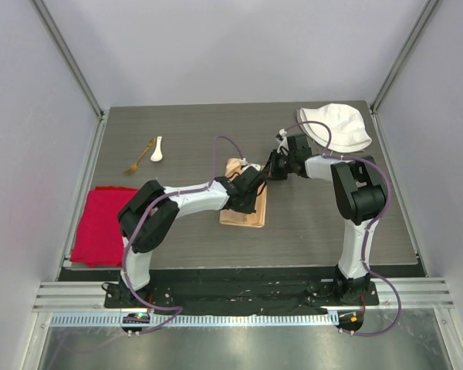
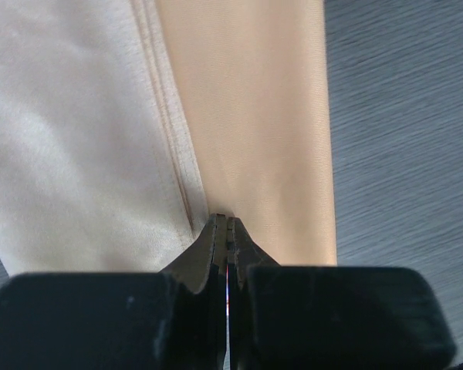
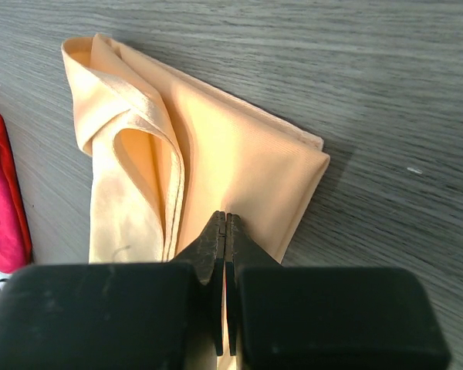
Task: Fold the napkin into a case and place the utensils inside
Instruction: Fold the lower triangle-folded napkin at the center of the board.
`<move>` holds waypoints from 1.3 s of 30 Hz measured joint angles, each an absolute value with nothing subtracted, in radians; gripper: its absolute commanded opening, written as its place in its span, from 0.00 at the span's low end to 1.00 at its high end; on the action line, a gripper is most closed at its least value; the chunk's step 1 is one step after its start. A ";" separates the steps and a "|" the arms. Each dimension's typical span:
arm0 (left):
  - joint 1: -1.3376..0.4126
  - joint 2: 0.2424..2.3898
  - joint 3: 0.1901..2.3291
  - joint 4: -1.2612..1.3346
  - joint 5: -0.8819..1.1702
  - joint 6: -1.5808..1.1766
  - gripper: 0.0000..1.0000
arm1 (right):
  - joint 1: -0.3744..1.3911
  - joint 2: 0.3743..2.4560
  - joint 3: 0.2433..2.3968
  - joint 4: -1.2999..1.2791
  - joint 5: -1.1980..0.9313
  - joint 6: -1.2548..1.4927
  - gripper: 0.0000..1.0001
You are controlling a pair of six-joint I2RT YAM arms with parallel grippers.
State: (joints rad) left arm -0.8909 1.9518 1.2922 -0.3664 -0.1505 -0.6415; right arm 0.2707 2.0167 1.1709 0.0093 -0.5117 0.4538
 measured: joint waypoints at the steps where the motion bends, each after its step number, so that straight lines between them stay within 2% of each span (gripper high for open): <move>1: -0.891 1.946 1.285 -0.366 -0.162 -0.639 0.01 | 0.271 2.017 1.171 0.009 -0.512 0.453 0.01; 22: -0.890 1.919 1.259 -0.403 -0.234 -0.612 0.02 | 0.271 2.025 1.186 -0.004 -0.519 0.441 0.01; 25: -0.890 1.918 1.259 -0.403 -0.235 -0.611 0.11 | 0.271 2.025 1.187 -0.005 -0.519 0.439 0.01; 26: -0.890 1.915 1.259 -0.406 -0.235 -0.608 0.20 | 0.271 2.025 1.187 -0.006 -0.519 0.438 0.01; 29: -0.890 1.884 1.259 -0.437 -0.223 -0.595 0.32 | 0.271 2.025 1.189 -0.009 -0.519 0.432 0.01; 34: -0.879 1.724 1.258 -0.456 -0.171 -0.600 0.14 | 0.271 2.025 1.201 -0.028 -0.514 0.418 0.01; 35: -0.872 1.685 1.257 -0.451 -0.153 -0.601 0.07 | 0.271 2.025 1.203 -0.035 -0.511 0.416 0.01; 39: -0.797 1.601 1.225 -0.383 -0.063 -0.619 0.02 | 0.280 2.025 1.221 -0.066 -0.497 0.413 0.06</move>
